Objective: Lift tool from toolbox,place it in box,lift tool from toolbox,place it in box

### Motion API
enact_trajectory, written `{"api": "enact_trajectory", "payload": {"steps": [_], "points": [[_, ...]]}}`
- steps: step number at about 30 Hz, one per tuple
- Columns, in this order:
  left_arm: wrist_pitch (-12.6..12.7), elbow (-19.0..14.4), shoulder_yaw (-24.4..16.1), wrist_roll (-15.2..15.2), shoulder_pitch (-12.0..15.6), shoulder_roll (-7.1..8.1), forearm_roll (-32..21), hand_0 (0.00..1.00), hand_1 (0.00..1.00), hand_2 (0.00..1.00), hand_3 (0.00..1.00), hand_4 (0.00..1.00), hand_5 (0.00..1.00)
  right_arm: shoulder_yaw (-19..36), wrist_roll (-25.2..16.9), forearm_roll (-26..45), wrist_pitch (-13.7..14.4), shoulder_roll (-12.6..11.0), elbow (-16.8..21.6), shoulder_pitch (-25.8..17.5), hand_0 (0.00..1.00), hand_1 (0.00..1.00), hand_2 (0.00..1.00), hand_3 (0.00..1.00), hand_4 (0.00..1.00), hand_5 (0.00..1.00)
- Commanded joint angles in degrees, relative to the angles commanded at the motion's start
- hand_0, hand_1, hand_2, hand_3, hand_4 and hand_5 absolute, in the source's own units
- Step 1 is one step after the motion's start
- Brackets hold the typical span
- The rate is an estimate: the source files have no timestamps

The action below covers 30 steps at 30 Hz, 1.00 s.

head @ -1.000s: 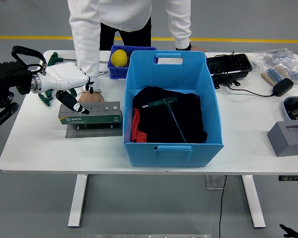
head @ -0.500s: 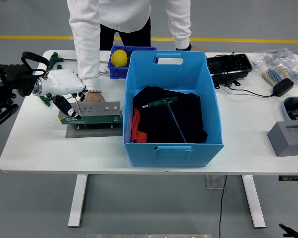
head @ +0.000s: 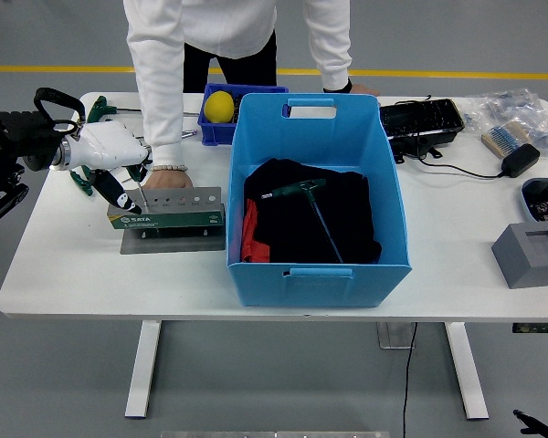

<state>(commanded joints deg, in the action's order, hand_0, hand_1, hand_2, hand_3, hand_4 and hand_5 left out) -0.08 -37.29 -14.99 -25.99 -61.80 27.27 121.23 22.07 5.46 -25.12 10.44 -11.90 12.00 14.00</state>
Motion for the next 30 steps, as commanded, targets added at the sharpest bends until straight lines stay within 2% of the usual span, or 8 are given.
{"api": "enact_trajectory", "payload": {"steps": [5, 13, 14, 19, 20, 30], "points": [[-1.6, 0.31, -0.28, 0.15, 0.13, -0.13, -2.55, 0.535, 0.579, 0.59, 0.512, 0.943, 0.718, -0.05, 0.01, 0.04, -0.03, -0.01, 0.01, -0.03, 0.63, 0.601, 0.664, 0.541, 0.783, 0.658], [-2.51, 0.28, 0.26, 0.79, 0.04, -0.03, -1.08, 0.533, 0.572, 0.585, 0.508, 0.943, 0.718, 0.0, 0.0, 0.04, 0.01, 0.02, -0.02, -0.04, 0.63, 0.6, 0.664, 0.54, 0.783, 0.658], [-2.67, 0.26, 0.22, 0.86, -0.01, -0.01, -0.98, 0.531, 0.54, 0.53, 0.469, 0.942, 0.719, 0.02, 0.01, -0.03, 0.0, 0.01, -0.02, -0.02, 0.63, 0.602, 0.663, 0.54, 0.783, 0.658], [-3.53, -0.48, -0.29, 0.83, -0.05, 0.08, -1.14, 0.531, 0.54, 0.53, 0.469, 0.942, 0.719, 0.04, 0.03, -0.08, -0.01, 0.02, -0.01, -0.03, 0.63, 0.602, 0.663, 0.54, 0.783, 0.658], [-3.7, -0.64, -0.38, 0.85, -0.03, 0.07, -1.23, 0.533, 0.521, 0.491, 0.425, 0.939, 0.724, 0.01, 0.02, -0.04, -0.01, 0.02, -0.01, -0.04, 0.629, 0.6, 0.664, 0.54, 0.783, 0.659], [-5.57, -1.56, -0.79, 1.65, 0.12, 0.0, -1.02, 0.533, 0.519, 0.483, 0.416, 0.939, 0.725, -0.06, 0.01, 0.06, 0.0, 0.03, -0.01, -0.04, 0.629, 0.601, 0.664, 0.54, 0.783, 0.66]]}}
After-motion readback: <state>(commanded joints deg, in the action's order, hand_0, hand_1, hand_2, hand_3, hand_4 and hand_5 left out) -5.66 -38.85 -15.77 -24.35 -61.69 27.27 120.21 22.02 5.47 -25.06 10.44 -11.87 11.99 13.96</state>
